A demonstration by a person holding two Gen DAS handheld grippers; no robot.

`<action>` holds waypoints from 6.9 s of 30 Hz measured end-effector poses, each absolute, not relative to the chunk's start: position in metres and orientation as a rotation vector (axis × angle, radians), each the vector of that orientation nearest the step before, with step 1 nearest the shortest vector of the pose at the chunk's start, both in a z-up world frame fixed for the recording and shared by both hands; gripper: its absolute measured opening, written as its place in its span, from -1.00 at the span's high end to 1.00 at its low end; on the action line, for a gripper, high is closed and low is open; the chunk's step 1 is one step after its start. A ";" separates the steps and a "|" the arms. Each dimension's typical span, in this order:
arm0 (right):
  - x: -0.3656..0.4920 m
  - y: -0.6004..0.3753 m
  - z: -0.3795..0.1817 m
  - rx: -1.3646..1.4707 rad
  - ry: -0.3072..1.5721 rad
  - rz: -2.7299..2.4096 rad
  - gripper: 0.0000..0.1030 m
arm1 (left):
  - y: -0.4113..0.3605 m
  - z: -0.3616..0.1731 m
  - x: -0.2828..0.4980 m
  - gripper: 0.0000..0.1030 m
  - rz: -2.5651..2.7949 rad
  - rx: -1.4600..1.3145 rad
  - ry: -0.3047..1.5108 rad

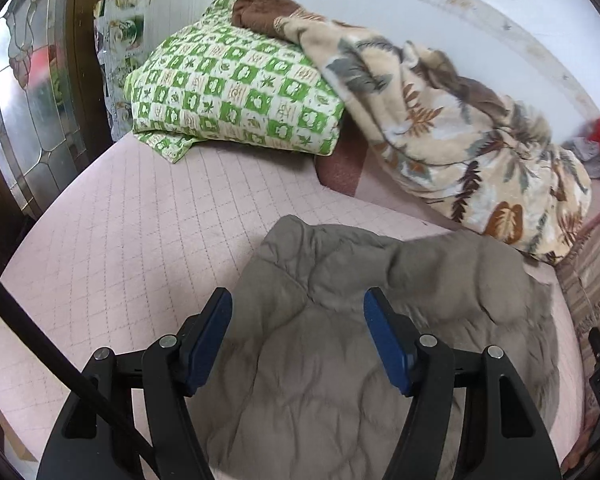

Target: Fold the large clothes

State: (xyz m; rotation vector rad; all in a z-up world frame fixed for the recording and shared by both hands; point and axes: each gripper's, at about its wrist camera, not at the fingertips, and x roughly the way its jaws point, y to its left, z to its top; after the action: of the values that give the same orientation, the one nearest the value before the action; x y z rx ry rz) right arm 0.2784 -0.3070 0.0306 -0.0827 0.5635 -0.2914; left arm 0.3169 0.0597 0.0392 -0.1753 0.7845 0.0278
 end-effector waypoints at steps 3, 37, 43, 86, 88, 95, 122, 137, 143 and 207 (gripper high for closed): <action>0.252 -0.298 0.049 -0.126 0.514 -0.301 -0.86 | 0.058 0.042 0.299 -0.31 0.015 -0.173 0.786; 0.230 -0.319 0.014 -0.079 0.644 -0.336 -0.87 | -0.070 0.014 0.349 -0.32 -0.069 0.110 0.832; 0.282 -0.331 -0.024 -0.046 0.730 -0.325 -0.87 | -0.081 -0.014 0.419 -0.32 -0.051 0.119 0.900; 0.446 -0.247 -0.088 0.194 0.871 -0.004 -0.50 | 0.087 -0.100 0.460 -0.62 0.178 -0.256 1.037; 0.451 -0.241 -0.089 0.157 0.866 -0.022 -0.56 | 0.087 -0.098 0.457 -0.62 0.182 -0.262 1.045; 0.422 -0.240 -0.052 0.092 0.834 -0.058 -0.60 | 0.091 -0.042 0.398 -0.62 0.149 -0.208 0.933; 0.307 -0.361 -0.094 0.247 0.750 -0.218 -0.78 | 0.078 -0.012 0.257 -0.63 0.223 -0.002 0.660; 0.254 -0.354 -0.081 0.315 0.700 -0.242 -0.85 | 0.056 -0.023 0.213 -0.64 0.169 0.064 0.654; 0.264 -0.379 -0.117 0.360 0.809 -0.217 -0.99 | 0.069 -0.034 0.223 -0.64 0.082 -0.026 0.748; 0.286 -0.431 -0.129 0.834 0.946 0.261 -0.01 | 0.050 -0.050 0.301 0.48 -0.050 -0.069 0.922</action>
State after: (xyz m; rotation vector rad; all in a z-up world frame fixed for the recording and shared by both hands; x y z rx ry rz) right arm 0.2862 -0.4313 -0.1292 0.8342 0.9456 0.2612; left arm 0.3013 0.0503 -0.0499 -0.0693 0.9221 -0.0504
